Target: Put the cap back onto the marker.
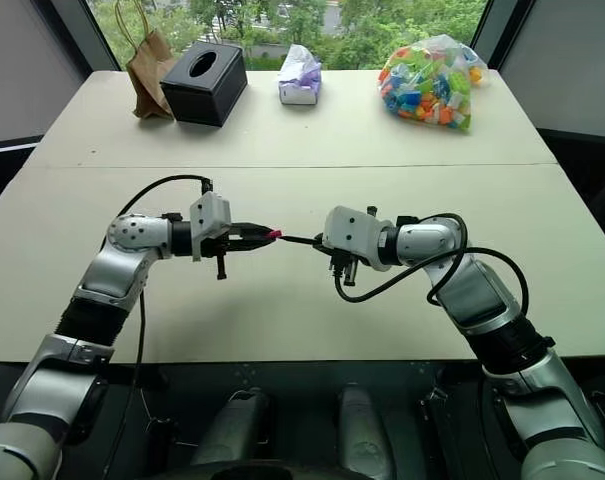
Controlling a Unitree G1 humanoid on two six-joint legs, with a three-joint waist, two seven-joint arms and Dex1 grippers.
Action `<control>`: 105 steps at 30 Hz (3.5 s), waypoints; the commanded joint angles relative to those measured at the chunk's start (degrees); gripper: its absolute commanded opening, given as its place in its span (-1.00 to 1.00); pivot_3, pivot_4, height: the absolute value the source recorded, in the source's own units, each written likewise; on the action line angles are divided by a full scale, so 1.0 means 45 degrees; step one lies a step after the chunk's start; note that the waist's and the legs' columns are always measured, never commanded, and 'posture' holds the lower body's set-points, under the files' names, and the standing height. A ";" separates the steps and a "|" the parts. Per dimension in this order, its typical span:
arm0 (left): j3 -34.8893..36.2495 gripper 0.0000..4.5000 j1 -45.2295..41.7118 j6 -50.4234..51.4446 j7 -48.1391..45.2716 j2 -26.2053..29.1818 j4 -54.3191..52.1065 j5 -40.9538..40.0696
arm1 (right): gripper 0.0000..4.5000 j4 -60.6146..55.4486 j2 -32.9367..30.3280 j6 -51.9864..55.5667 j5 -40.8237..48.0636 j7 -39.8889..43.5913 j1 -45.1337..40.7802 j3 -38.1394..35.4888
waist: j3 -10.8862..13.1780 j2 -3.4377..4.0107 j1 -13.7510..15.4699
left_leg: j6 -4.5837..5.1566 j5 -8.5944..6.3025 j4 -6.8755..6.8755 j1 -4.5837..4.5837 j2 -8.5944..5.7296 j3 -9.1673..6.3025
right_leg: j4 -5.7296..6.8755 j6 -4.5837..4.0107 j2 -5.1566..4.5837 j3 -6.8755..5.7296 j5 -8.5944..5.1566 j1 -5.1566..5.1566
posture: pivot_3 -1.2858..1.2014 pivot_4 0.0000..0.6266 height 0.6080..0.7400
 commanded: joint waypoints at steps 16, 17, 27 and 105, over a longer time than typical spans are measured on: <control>0.0030 -1.00 0.0016 -0.0146 -0.0013 0.0200 -0.0403 -0.0026 | -0.98 -0.0595 -0.0146 -0.0005 0.0164 0.0254 -0.0314 -0.0565 | 0.0000 0.0000 0.0002 | 0.0000 0.0000 0.0000 0.0000 0.0000 0.0000 | 0.0000 0.0000 0.0000 0.0000 0.0000 0.0000 | 0.03 -0.52 1.00; 0.0013 -1.00 0.0021 -0.0118 -0.0011 0.0190 -0.0431 -0.0031 | -0.98 -0.0659 -0.0121 0.0027 0.0186 0.0255 -0.0308 -0.0565 | 0.0000 0.0000 0.0002 | 0.0000 0.0000 0.0000 0.0000 0.0001 0.0000 | 0.0000 0.0000 0.0000 0.0000 0.0000 0.0000 | 0.03 -0.52 1.00; -0.0053 -1.00 -0.0038 -0.0014 0.0023 0.0088 -0.0536 -0.0013 | -0.98 -0.0939 0.0038 0.0227 0.0270 0.0223 -0.0349 -0.0481 | 0.0000 0.0000 0.0002 | 0.0000 0.0000 0.0000 0.0000 0.0000 -0.0001 | 0.0000 0.0000 0.0000 0.0000 0.0000 0.0000 | 0.03 -0.52 1.00; -0.0385 -1.00 -0.0592 -0.1735 -0.1589 -0.0157 -0.1617 0.0539 | -0.98 0.0276 0.1440 -0.1068 -0.0320 0.3156 -0.1394 0.1031 | 0.0000 0.0001 -0.0004 | 0.0000 0.0000 0.0004 0.0000 0.0000 0.0001 | 0.0004 0.0000 0.0002 -0.0002 0.0000 -0.0001 | 0.03 -0.52 1.00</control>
